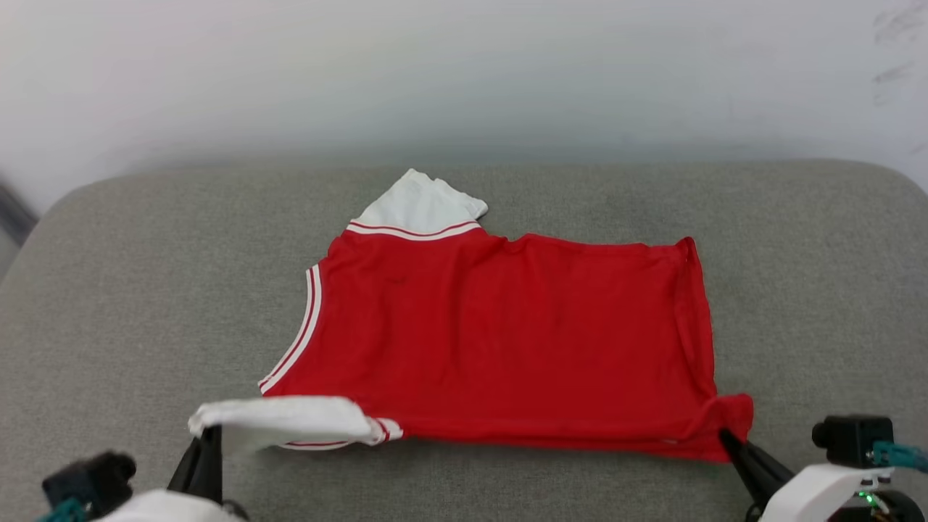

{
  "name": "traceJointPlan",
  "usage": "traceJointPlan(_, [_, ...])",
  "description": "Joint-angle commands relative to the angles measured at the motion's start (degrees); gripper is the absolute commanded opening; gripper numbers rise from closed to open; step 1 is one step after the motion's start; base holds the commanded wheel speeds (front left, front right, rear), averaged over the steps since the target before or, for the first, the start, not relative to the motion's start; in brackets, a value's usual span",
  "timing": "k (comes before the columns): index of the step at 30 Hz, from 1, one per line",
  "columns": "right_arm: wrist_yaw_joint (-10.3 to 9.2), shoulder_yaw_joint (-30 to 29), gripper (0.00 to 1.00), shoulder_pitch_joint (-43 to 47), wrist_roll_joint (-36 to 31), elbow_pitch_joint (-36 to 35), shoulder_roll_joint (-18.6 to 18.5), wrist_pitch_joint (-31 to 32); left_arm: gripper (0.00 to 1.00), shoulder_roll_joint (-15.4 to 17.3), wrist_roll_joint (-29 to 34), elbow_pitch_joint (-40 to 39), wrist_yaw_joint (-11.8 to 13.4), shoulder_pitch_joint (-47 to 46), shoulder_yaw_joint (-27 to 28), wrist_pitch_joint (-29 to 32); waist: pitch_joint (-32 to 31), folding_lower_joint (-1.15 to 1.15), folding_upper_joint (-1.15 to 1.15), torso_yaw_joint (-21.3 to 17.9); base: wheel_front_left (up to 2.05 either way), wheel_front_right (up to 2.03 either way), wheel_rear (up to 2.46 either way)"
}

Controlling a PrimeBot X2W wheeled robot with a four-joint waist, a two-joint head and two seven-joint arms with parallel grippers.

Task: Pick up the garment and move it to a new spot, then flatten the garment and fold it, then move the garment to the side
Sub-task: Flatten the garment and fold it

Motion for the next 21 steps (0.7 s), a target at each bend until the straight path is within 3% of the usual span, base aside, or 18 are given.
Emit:
traceJointPlan(1, [-0.08,-0.7,0.00,-1.0,-0.5,-0.8,0.5,0.7,0.00,-0.3,0.4,0.9,-0.6,-2.2,-0.1,-0.3,1.0,0.01,0.00,0.1,0.00,0.00,0.00])
traceJointPlan(9, [-0.06,-2.3,0.00,-9.5,-4.5,-0.9,2.8,5.2,0.00,-2.3,0.7,12.9,-6.1,-18.8,-2.8,0.0,7.6,0.01,0.00,-0.3,0.00,0.00,0.00])
traceJointPlan(21, [-0.06,-0.3,0.00,-19.2,-5.9,7.5,2.2,5.3,0.00,-6.0,-0.7,32.7,-13.3,-35.4,-5.4,0.5,16.4,0.01,0.00,-0.5,0.00,0.00,0.00])
